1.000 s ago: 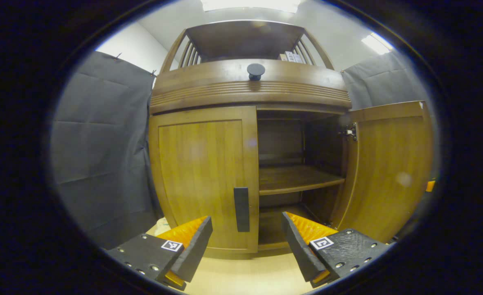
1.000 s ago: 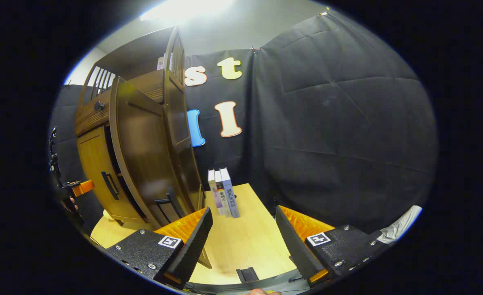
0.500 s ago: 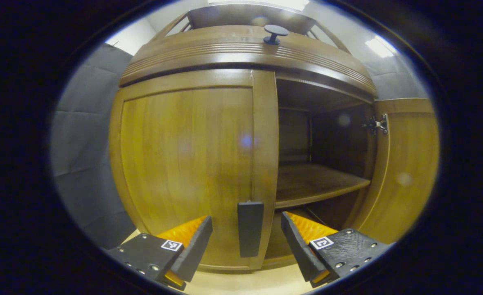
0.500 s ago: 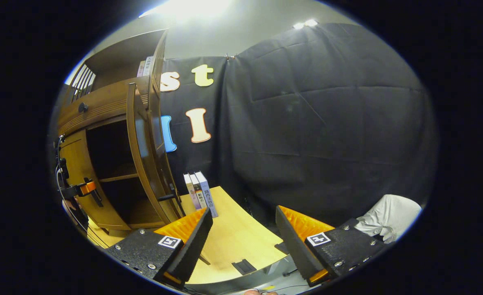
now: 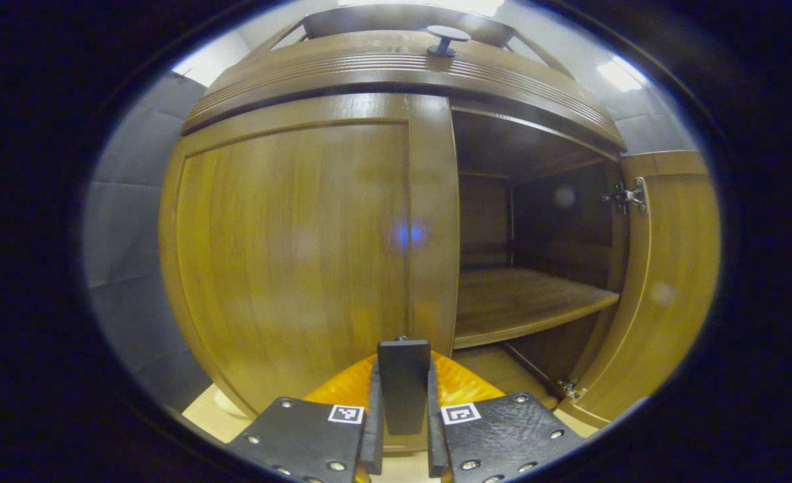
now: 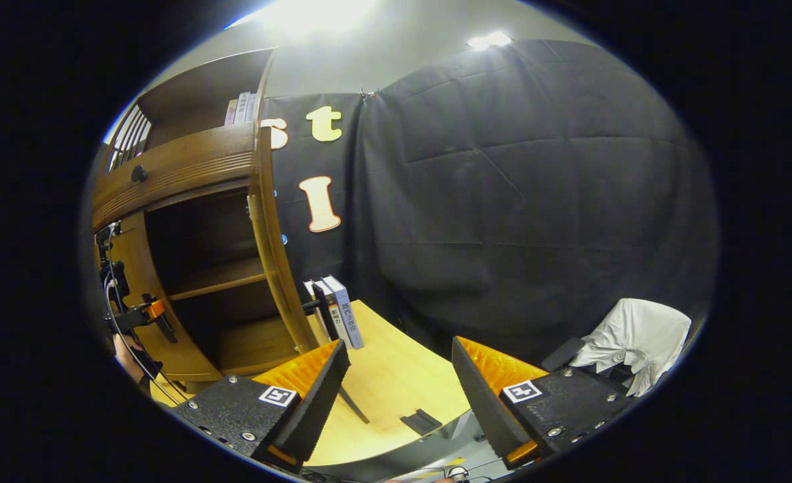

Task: Open the right door of the double-door shoe cabinet with the right hand, and open the left door with the left hand.

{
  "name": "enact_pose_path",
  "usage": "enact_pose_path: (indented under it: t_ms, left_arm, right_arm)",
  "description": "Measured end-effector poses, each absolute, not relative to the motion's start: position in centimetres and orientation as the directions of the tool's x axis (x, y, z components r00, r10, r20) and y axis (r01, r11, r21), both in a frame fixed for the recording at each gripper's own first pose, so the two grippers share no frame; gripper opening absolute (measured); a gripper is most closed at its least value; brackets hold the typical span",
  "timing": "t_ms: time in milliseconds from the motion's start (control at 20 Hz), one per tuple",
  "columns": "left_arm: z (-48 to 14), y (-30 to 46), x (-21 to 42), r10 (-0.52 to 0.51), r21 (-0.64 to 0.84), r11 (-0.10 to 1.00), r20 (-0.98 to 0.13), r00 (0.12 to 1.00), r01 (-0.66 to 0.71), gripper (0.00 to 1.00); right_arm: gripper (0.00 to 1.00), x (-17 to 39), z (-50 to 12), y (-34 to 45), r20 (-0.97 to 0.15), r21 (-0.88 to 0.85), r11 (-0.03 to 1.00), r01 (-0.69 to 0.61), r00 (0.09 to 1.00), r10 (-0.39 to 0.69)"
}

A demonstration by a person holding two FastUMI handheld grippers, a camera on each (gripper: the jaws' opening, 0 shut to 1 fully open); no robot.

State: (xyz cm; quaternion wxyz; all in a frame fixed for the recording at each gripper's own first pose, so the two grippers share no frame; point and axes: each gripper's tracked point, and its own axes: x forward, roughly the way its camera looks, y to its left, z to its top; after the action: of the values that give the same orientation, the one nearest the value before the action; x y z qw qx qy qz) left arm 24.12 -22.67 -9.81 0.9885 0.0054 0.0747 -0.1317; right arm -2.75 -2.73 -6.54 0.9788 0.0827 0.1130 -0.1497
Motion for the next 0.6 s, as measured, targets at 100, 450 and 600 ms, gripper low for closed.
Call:
enact_pose_path:
  t_ms: [100,450,600]
  left_arm:
    - [-9.9,-22.4,23.6,-0.276,-0.012,0.961,-0.150,0.949,0.277,0.28]
    - [-8.5,-22.4,22.4,-0.327,-0.038,0.945,-0.136,0.935,0.325,0.19]
    - [-7.5,-21.8,22.3,-0.336,-0.049,0.942,-0.144,0.931,0.333,0.25]
  right_arm:
    - [0.96,-2.7,-6.9,-1.5,-0.245,0.126,0.947,0.295,0.934,-0.258]
    - [0.95,-1.7,-6.7,1.7,-0.227,0.089,0.969,0.232,0.952,-0.207]
    - [0.92,-0.9,-7.0,3.5,-0.228,0.103,0.979,0.177,0.962,-0.150]
